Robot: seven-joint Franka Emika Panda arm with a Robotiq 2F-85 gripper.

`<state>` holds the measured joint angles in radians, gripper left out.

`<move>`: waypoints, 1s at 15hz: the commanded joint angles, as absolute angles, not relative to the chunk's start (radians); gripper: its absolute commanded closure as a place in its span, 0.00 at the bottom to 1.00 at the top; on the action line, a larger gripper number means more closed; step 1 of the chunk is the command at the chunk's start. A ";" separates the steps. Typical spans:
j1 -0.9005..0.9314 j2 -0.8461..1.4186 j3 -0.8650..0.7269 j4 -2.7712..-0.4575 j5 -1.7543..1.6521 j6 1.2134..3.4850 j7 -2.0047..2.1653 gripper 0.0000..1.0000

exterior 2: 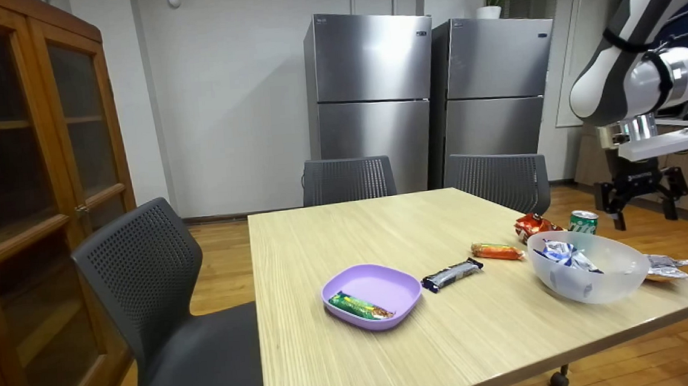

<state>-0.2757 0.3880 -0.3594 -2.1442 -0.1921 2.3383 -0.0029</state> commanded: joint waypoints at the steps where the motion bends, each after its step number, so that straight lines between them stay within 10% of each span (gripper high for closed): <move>1: -0.351 0.418 -0.325 -2.108 -0.189 2.398 -0.191 0.00; 15: -0.495 0.610 -0.228 -1.971 -0.165 2.488 -0.522 0.00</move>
